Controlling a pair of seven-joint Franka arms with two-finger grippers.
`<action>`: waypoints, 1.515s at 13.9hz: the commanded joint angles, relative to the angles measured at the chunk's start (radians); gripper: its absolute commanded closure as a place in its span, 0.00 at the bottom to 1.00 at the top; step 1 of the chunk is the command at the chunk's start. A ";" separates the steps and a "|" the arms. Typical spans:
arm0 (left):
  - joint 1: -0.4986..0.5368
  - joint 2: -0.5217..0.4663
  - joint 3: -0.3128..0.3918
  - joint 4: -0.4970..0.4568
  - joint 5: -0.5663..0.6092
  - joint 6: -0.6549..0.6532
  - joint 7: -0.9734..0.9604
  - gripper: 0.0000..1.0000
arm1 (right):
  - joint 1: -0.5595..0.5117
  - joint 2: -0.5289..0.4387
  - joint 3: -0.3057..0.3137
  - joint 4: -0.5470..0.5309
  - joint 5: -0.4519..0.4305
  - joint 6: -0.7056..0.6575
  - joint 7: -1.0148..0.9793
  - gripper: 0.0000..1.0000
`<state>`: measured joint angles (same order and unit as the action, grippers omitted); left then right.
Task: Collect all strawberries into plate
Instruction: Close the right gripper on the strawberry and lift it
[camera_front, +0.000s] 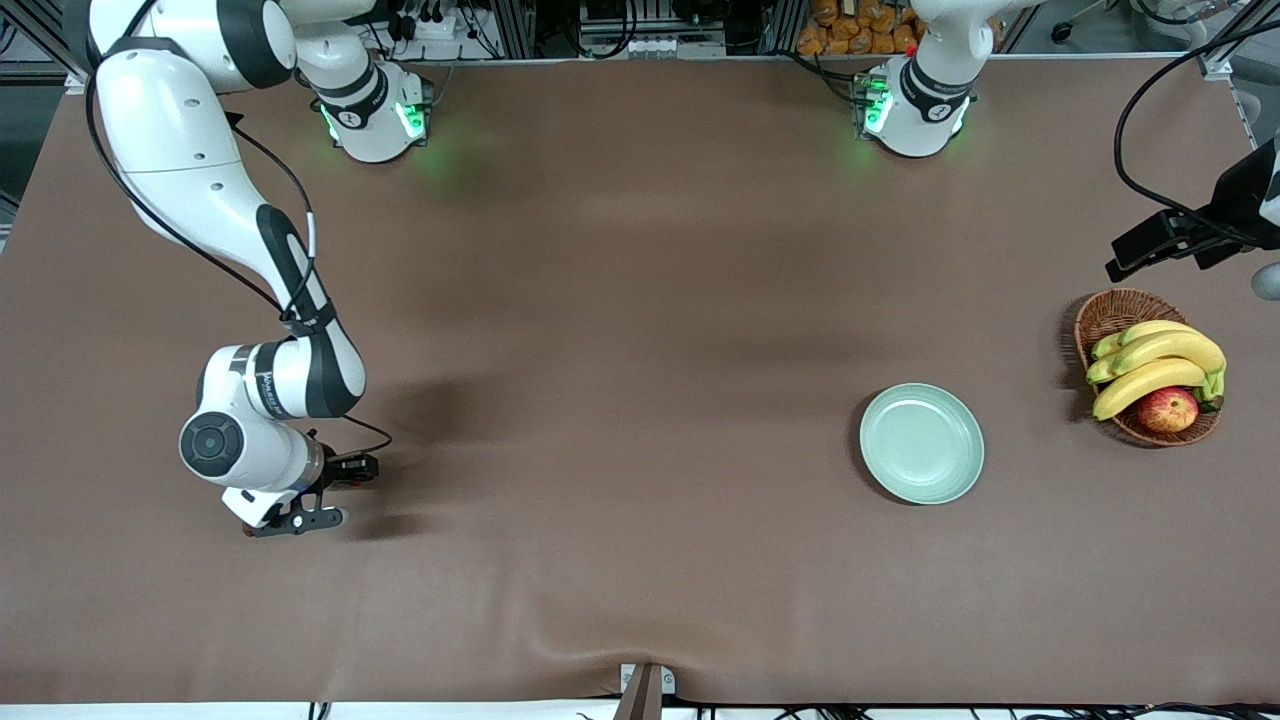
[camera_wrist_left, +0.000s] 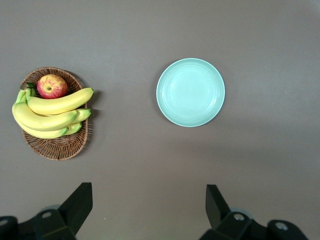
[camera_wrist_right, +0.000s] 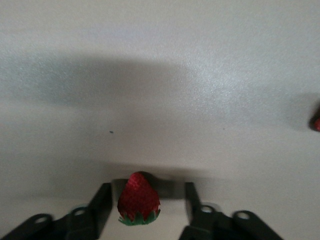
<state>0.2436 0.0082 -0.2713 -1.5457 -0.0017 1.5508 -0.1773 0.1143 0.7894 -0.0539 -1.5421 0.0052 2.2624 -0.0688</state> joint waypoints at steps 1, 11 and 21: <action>0.016 0.000 -0.006 0.012 -0.020 0.006 0.013 0.00 | -0.010 0.004 0.009 -0.003 -0.001 -0.003 0.000 1.00; 0.008 0.016 -0.006 0.007 -0.017 0.035 0.013 0.00 | 0.044 -0.168 0.071 0.051 0.001 -0.115 -0.204 1.00; 0.011 0.015 -0.006 0.001 -0.018 0.026 0.015 0.00 | 0.393 -0.075 0.157 0.140 -0.002 0.124 -0.132 1.00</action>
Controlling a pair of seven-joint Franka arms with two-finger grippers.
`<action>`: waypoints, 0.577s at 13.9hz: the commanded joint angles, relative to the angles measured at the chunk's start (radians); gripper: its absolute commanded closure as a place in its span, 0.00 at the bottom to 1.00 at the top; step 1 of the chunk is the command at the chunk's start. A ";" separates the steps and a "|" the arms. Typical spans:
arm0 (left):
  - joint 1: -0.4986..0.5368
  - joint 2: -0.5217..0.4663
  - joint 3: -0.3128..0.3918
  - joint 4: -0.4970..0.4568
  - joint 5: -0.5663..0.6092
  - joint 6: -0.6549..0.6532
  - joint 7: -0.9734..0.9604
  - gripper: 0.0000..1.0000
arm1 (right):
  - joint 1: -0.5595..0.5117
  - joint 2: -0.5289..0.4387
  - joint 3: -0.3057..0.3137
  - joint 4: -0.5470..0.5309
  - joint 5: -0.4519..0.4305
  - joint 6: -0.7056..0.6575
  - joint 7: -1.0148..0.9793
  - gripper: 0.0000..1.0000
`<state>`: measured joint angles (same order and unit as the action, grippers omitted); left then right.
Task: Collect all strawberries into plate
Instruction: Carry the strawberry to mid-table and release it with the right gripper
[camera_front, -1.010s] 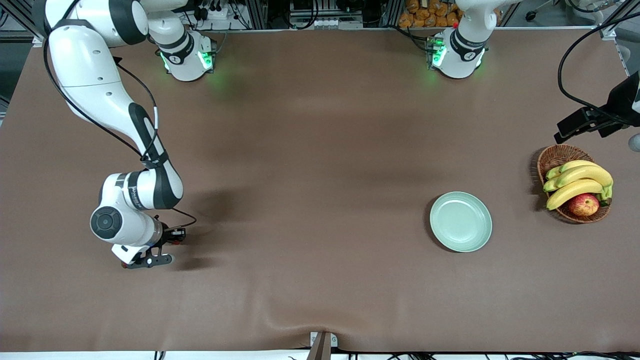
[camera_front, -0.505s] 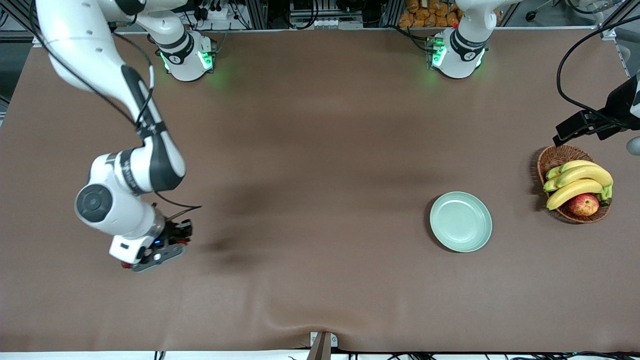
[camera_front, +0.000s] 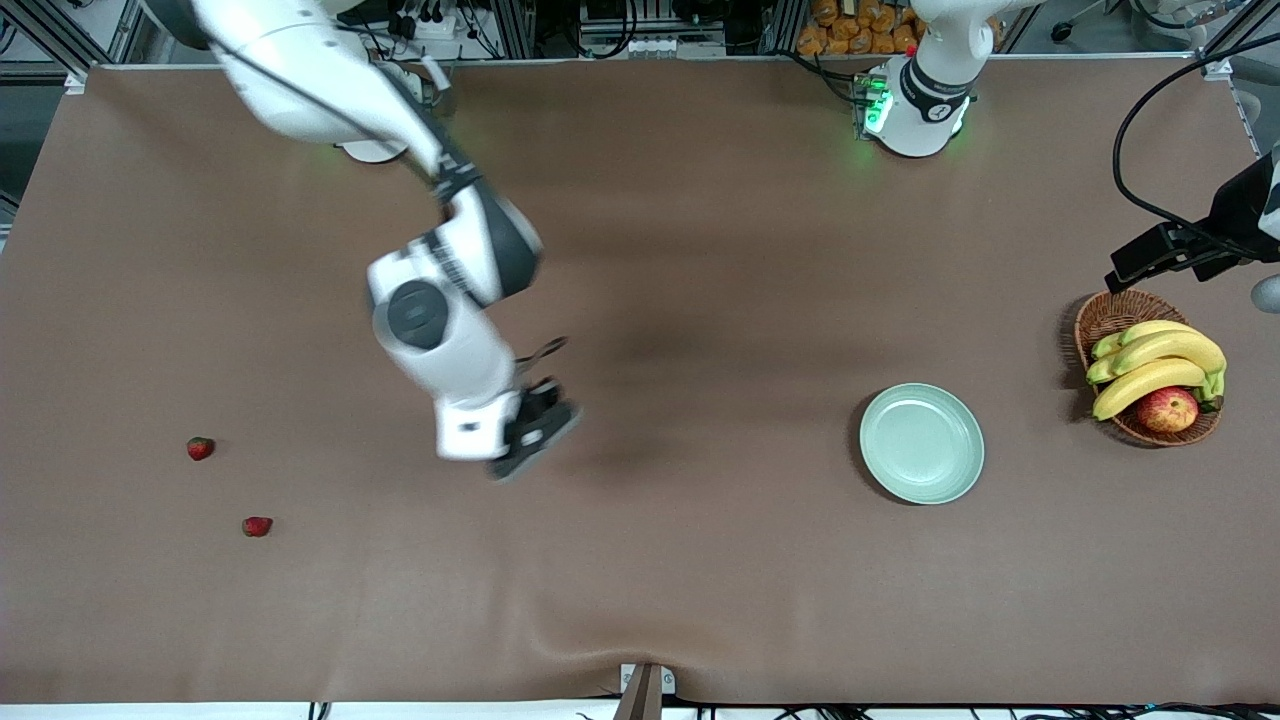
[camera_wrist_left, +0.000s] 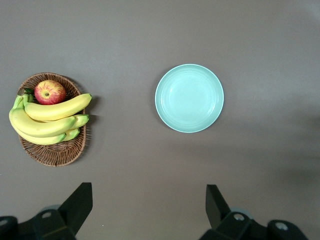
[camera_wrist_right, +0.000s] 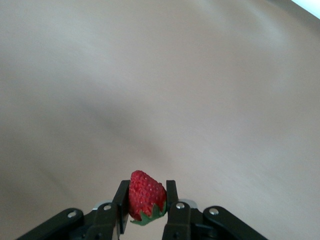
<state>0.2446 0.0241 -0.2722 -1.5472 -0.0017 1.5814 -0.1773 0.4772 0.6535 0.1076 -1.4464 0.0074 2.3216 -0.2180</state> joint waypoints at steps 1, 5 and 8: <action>0.009 -0.001 -0.005 0.002 -0.017 -0.006 0.013 0.00 | 0.061 0.087 -0.005 0.055 -0.004 0.115 0.017 1.00; 0.009 -0.003 -0.005 0.004 -0.017 -0.015 0.015 0.00 | 0.179 0.181 -0.006 0.107 -0.003 0.228 0.035 1.00; 0.005 -0.003 -0.007 0.004 -0.017 -0.015 0.015 0.00 | 0.225 0.262 -0.006 0.167 -0.004 0.236 0.086 1.00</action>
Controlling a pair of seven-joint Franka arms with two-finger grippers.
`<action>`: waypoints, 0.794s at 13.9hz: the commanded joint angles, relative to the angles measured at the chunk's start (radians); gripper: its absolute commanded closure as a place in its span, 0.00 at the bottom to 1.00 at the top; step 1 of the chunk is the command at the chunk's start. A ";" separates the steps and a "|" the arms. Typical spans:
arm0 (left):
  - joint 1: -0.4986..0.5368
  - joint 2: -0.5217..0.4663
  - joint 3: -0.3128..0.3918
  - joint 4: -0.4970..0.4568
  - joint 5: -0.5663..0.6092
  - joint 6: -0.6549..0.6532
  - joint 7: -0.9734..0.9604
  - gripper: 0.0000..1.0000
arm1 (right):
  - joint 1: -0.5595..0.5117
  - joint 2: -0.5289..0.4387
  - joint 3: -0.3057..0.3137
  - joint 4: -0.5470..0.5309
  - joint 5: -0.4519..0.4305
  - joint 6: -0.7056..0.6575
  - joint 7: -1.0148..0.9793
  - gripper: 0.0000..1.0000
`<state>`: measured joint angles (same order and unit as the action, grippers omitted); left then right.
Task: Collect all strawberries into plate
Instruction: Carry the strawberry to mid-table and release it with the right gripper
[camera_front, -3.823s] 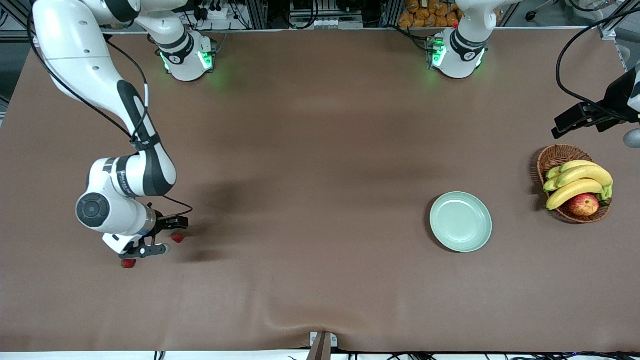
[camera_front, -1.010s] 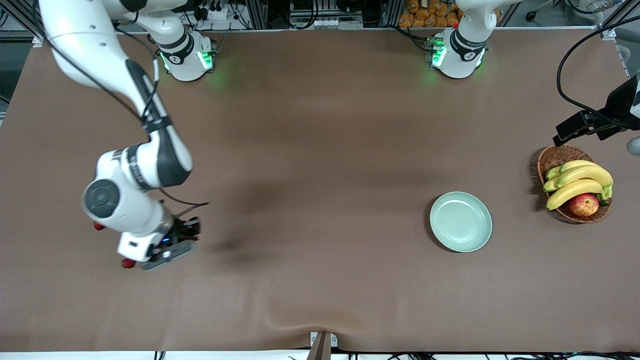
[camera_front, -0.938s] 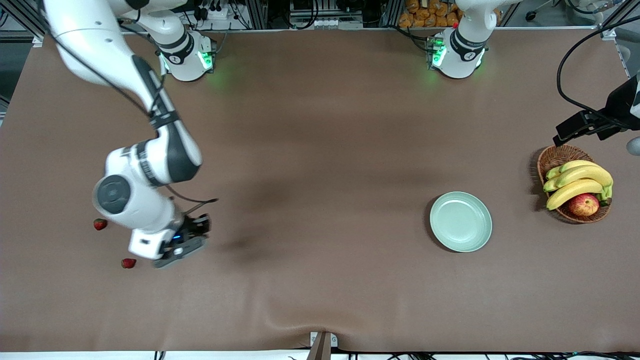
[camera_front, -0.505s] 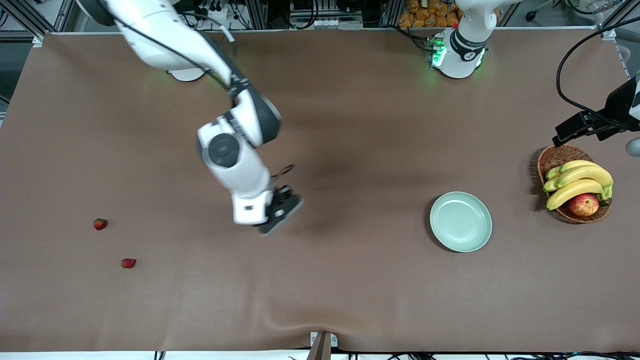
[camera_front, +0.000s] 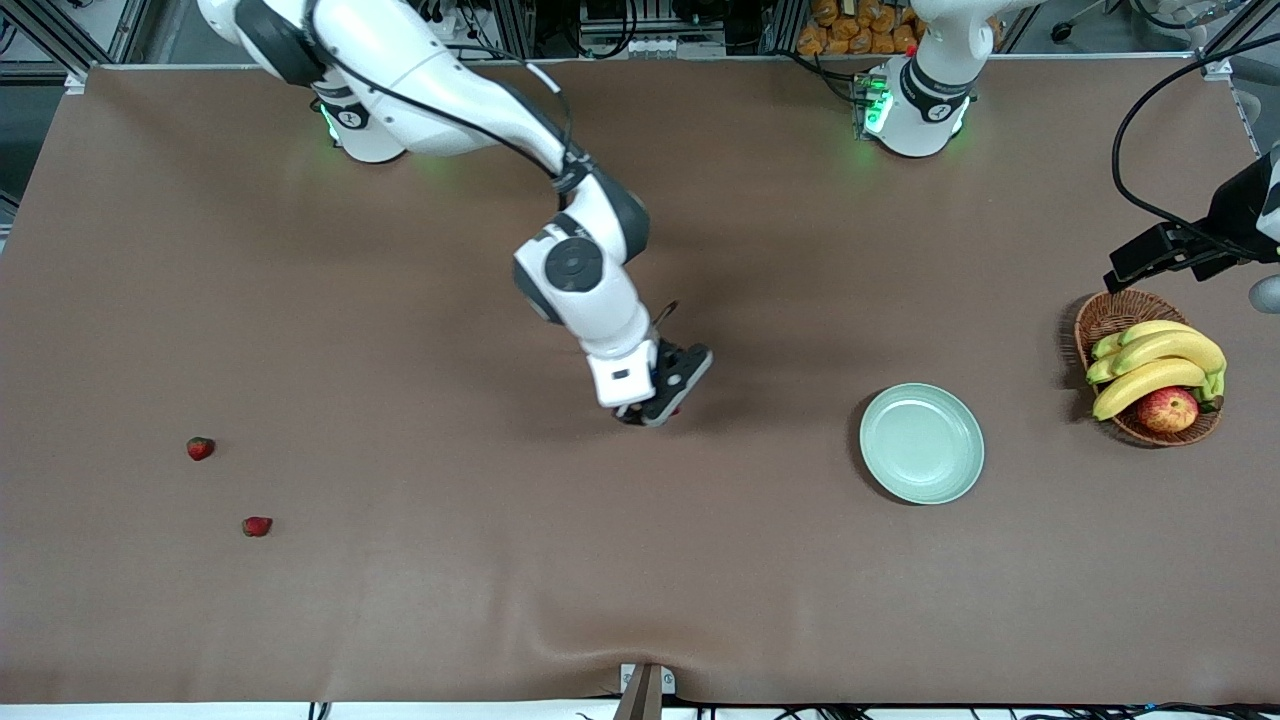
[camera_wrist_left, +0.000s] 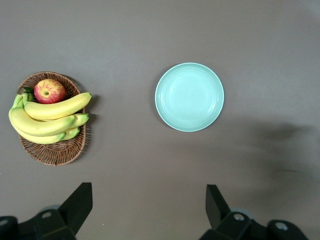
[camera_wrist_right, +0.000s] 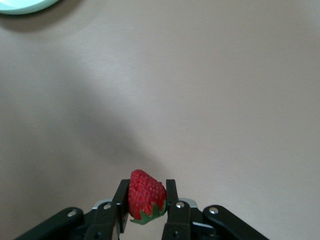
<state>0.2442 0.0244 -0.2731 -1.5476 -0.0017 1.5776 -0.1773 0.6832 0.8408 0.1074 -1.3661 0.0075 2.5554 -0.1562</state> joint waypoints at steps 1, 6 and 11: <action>0.004 -0.003 -0.006 0.003 -0.017 -0.011 0.015 0.00 | 0.030 0.113 -0.006 0.114 -0.004 0.034 0.024 1.00; 0.000 0.006 -0.006 0.000 -0.017 -0.010 0.013 0.00 | 0.061 0.182 -0.008 0.139 -0.006 0.104 0.027 0.39; -0.002 0.014 -0.008 -0.002 -0.017 -0.010 0.010 0.00 | 0.056 0.135 -0.011 0.134 -0.004 0.094 0.061 0.00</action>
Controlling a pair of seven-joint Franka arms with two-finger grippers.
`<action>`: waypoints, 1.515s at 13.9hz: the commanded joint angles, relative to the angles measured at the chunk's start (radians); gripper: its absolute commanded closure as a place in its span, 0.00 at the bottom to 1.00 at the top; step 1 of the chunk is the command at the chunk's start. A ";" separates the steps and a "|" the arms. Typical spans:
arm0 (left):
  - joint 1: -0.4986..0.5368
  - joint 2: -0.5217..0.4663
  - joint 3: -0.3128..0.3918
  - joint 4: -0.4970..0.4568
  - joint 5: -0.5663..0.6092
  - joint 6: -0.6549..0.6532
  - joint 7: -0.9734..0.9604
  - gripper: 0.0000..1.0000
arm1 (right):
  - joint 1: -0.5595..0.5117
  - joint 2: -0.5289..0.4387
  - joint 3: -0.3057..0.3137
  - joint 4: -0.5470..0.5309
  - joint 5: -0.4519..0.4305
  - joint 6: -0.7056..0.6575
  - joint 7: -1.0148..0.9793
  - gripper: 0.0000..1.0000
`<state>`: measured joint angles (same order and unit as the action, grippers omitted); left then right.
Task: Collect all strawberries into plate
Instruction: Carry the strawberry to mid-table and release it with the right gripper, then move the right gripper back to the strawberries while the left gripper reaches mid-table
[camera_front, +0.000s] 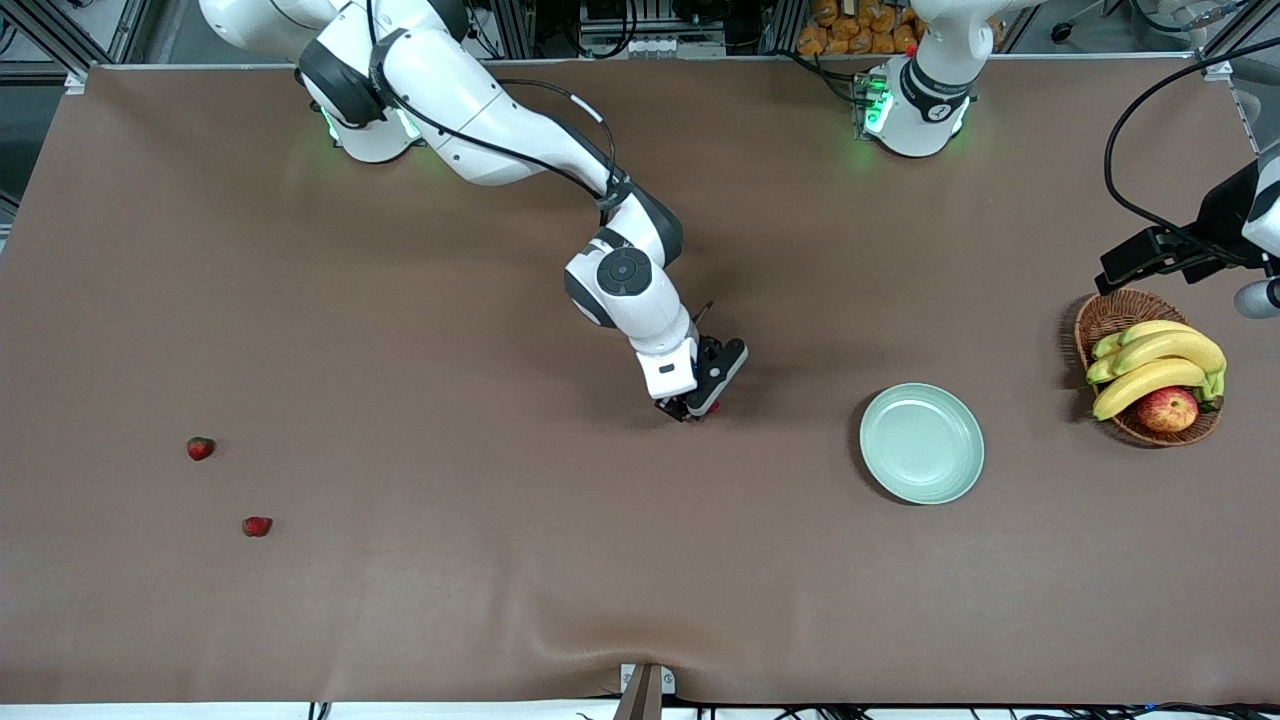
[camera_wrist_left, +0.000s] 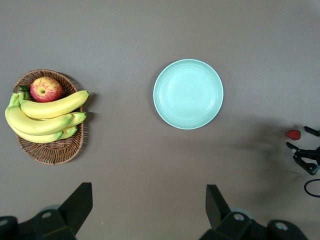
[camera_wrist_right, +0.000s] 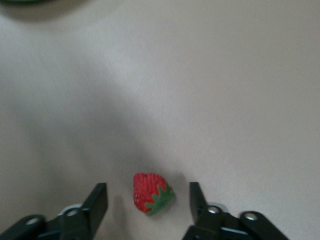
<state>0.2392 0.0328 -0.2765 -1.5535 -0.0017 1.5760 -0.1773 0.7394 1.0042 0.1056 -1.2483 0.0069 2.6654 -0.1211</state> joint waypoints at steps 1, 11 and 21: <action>0.002 0.007 -0.004 0.004 -0.017 -0.008 0.009 0.00 | -0.017 -0.045 -0.011 0.012 0.002 -0.021 0.026 0.00; -0.049 0.047 -0.013 0.010 -0.020 0.013 -0.039 0.00 | -0.427 -0.176 -0.021 -0.005 -0.015 -0.268 0.024 0.00; -0.201 0.156 -0.012 0.015 -0.007 0.121 -0.290 0.00 | -0.738 -0.154 -0.138 -0.010 -0.028 -0.311 0.015 0.00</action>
<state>0.0596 0.1735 -0.2918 -1.5549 -0.0018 1.6866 -0.4186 0.0503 0.8480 -0.0413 -1.2518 -0.0026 2.3734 -0.1120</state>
